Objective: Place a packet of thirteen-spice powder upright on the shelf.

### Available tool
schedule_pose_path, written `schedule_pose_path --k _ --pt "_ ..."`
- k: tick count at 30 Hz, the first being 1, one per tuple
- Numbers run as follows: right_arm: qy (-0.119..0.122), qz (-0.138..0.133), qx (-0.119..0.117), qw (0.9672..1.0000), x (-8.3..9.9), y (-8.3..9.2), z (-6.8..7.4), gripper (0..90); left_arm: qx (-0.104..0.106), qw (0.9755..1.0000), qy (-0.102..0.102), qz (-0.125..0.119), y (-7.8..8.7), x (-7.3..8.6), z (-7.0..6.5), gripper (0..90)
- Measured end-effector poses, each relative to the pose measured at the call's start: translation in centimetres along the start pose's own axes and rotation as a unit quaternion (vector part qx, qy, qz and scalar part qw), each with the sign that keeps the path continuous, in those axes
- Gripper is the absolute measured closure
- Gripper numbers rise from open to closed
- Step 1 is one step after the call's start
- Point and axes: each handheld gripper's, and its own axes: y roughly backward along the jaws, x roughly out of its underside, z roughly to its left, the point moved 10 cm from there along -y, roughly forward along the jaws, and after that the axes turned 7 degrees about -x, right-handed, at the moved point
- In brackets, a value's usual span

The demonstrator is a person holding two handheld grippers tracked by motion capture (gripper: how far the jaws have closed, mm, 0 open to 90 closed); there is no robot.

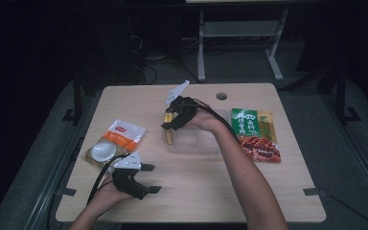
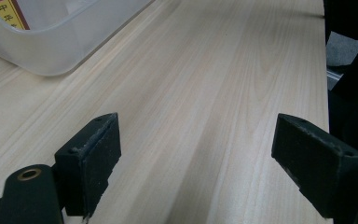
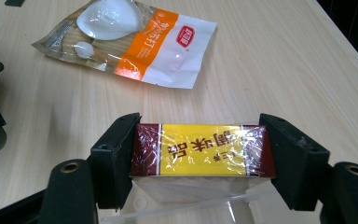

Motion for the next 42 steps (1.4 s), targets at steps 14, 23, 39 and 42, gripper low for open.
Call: schedule_pose_path --k 14,23,39,42 --pt "-0.020 -0.017 0.016 0.9995 -0.1 1.8 -0.1 15.3 -0.003 1.0000 0.003 0.005 0.0 0.1 0.2 13.4" --pt "-0.029 -0.034 0.031 0.9985 0.6 4.8 0.8 14.4 -0.010 0.9999 0.008 0.005 0.3 0.2 0.8 13.3" --pt "-0.060 -0.040 0.072 0.9947 5.4 9.4 3.6 14.7 -0.014 0.9998 0.012 0.008 0.7 0.1 1.0 13.6" --pt "-0.074 -0.043 0.070 0.9938 6.2 10.0 4.5 14.7 -0.014 0.9998 0.010 0.007 0.6 0.1 1.0 13.7"
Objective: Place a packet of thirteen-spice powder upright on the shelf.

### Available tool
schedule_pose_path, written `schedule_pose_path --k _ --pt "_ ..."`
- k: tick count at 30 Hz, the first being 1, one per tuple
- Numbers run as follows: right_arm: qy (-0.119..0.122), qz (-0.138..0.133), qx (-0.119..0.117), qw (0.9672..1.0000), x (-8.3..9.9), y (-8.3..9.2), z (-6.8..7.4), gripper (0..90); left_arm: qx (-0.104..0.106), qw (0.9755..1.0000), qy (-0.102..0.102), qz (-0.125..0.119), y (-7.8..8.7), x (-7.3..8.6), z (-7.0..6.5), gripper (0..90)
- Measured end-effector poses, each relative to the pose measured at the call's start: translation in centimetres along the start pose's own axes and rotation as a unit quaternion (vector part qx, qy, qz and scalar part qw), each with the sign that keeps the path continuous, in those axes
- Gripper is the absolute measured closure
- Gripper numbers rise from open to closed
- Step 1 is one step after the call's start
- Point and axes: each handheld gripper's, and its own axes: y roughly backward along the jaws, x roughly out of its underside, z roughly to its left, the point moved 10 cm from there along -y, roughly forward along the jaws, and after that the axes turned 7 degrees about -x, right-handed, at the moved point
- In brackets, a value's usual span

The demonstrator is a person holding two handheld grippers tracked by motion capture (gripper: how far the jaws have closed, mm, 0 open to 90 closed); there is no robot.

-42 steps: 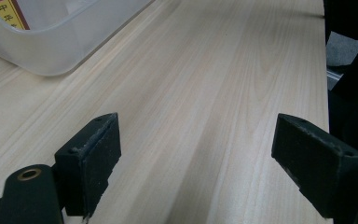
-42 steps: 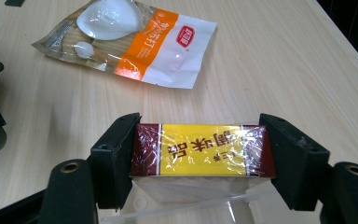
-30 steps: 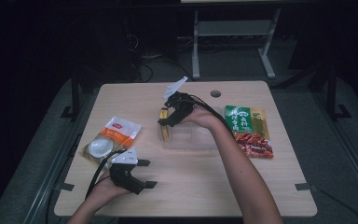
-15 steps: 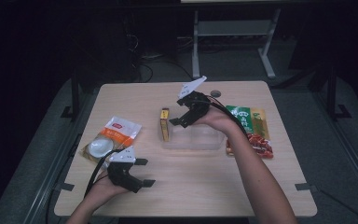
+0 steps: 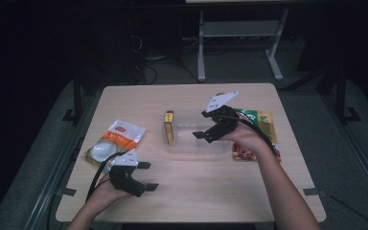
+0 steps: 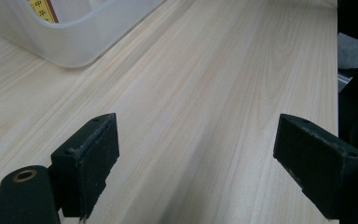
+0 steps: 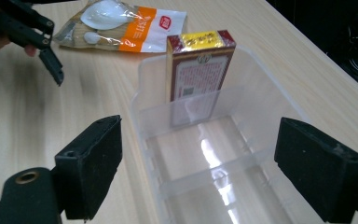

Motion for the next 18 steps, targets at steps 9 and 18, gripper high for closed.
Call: schedule_pose_path --k 9,18 --pt "-0.014 -0.018 0.011 0.9997 2.7 2.0 1.5 15.1 0.001 1.0000 -0.003 0.002 -0.1 0.1 -0.1 13.7" --pt "-0.038 -0.017 0.017 0.9990 6.5 3.6 3.3 15.4 0.000 1.0000 -0.008 0.003 0.0 0.1 -0.2 13.7"
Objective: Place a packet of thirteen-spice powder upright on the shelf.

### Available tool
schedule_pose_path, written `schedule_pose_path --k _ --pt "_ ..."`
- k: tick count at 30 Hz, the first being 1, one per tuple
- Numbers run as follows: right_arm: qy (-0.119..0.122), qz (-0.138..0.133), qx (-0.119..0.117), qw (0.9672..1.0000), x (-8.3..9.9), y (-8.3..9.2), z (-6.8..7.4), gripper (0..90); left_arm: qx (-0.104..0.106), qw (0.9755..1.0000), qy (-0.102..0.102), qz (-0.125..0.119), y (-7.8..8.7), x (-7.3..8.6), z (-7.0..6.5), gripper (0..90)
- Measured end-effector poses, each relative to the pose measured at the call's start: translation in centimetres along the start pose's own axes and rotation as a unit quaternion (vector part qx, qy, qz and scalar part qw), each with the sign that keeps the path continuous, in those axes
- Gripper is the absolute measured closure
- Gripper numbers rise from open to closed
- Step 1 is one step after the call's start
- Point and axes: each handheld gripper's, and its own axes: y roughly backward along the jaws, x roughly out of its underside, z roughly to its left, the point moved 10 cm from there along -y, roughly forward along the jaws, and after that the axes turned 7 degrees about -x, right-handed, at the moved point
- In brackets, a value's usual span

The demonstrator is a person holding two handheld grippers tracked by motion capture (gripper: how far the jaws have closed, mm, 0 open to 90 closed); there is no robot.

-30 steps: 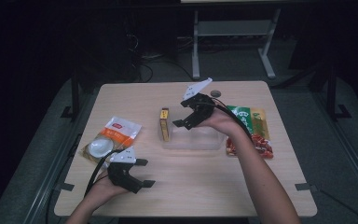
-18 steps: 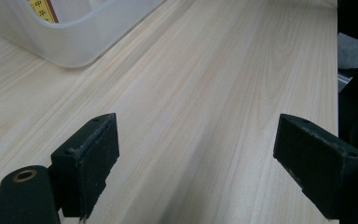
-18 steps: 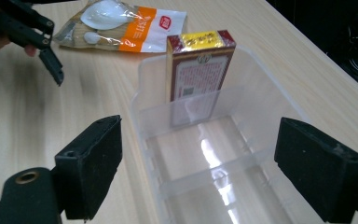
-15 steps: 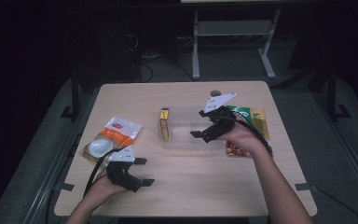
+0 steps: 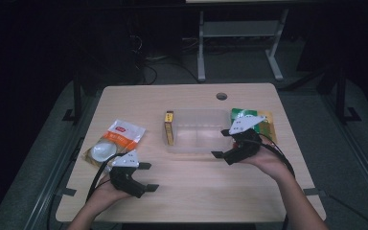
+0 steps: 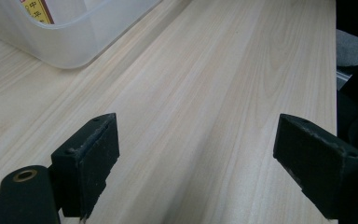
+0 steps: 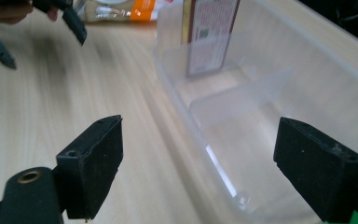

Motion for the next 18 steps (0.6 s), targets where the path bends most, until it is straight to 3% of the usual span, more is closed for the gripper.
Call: schedule_pose_path --k 10,18 --pt "-0.026 0.007 0.008 0.9996 4.5 1.5 1.4 15.5 0.002 1.0000 -0.003 0.003 -0.2 0.1 -0.2 13.8" --pt "-0.062 0.019 0.028 0.9975 8.0 2.7 0.7 15.5 0.004 1.0000 -0.005 0.006 -0.3 0.1 -0.4 13.8"
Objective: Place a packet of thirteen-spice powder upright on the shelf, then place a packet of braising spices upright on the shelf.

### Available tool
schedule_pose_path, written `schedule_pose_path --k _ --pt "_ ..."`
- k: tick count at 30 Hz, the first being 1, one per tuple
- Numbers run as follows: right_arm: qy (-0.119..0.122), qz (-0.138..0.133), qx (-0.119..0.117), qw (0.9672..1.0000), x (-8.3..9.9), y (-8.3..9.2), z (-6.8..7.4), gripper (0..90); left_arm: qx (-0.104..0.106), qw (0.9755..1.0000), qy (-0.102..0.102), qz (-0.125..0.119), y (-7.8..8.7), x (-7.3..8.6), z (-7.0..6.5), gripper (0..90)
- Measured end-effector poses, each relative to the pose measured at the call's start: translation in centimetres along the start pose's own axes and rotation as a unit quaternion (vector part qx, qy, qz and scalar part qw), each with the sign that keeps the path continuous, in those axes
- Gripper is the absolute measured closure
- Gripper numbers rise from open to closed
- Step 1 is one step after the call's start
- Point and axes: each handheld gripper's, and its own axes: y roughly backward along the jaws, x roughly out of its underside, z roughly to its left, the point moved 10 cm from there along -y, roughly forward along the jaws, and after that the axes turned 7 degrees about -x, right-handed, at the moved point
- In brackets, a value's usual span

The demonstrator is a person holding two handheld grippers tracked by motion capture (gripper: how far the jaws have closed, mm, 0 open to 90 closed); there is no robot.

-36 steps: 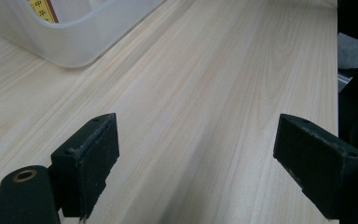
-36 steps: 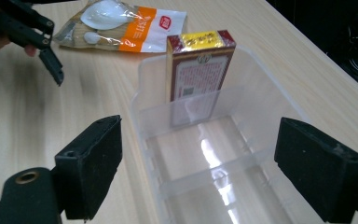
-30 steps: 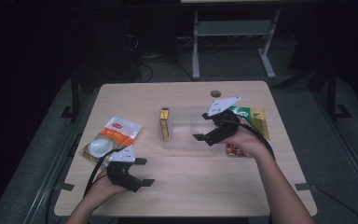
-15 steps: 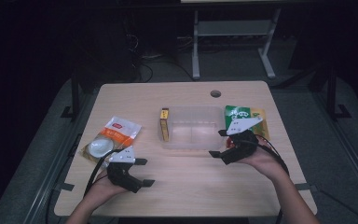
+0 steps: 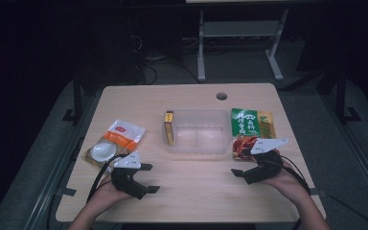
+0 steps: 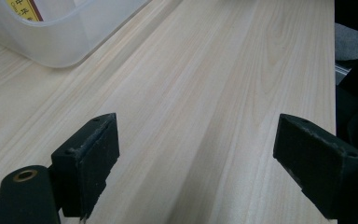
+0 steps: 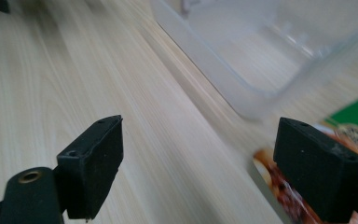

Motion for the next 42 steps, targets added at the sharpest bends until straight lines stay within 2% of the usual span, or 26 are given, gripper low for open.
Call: schedule_pose_path --k 3,7,8,10,12,13,21,26,30,36,38,39,42 --pt "-0.009 0.002 0.009 0.9999 0.7 0.3 -0.5 15.5 0.000 1.0000 -0.003 0.002 -0.1 0.0 0.0 13.8" --pt "-0.030 -0.001 0.030 0.9991 1.6 0.7 -2.3 15.8 0.002 1.0000 -0.007 0.006 -0.1 0.1 -0.1 13.8" --pt "-0.042 0.001 0.039 0.9984 2.0 0.7 -3.2 15.8 0.002 1.0000 -0.007 0.005 -0.1 0.1 -0.1 13.8" --pt "-0.044 0.001 0.045 0.9980 2.2 0.8 -3.6 15.8 0.003 1.0000 -0.006 0.005 -0.1 0.1 -0.1 13.8" --pt "-0.057 0.000 0.059 0.9966 2.5 0.9 -4.9 16.5 0.003 1.0000 -0.006 0.005 -0.1 0.1 -0.1 13.8" --pt "-0.057 0.000 0.059 0.9966 2.5 0.9 -4.9 16.5 0.003 1.0000 -0.006 0.005 -0.2 0.1 -0.2 13.8" --pt "-0.084 -0.005 0.105 0.9909 3.1 1.4 -8.4 24.0 0.006 0.9999 -0.007 0.007 -0.3 0.1 -0.4 13.8" --pt "-0.097 -0.004 0.122 0.9878 3.3 1.3 -9.8 27.5 0.007 0.9999 -0.006 0.008 -0.4 0.1 -0.4 13.8" --pt "-0.101 -0.011 0.133 0.9859 3.4 1.4 -10.7 36.6 0.008 0.9999 -0.009 0.010 -0.4 0.1 -0.4 13.8" --pt "-0.107 -0.006 0.150 0.9828 3.4 1.7 -12.2 66.7 0.006 1.0000 -0.005 0.004 -0.3 0.0 -0.5 13.8" --pt "-0.108 0.003 0.149 0.9829 3.4 1.5 -12.7 78.7 0.006 0.9999 -0.009 0.004 -0.3 0.0 -0.4 13.8" --pt "-0.108 0.003 0.149 0.9829 3.4 1.5 -12.7 78.7 0.006 0.9999 -0.010 0.004 -0.4 0.0 -0.4 13.8" --pt "-0.106 0.019 0.145 0.9836 3.9 1.0 -12.9 88.1 0.008 0.9999 -0.007 0.007 -0.4 0.0 -0.5 13.8"
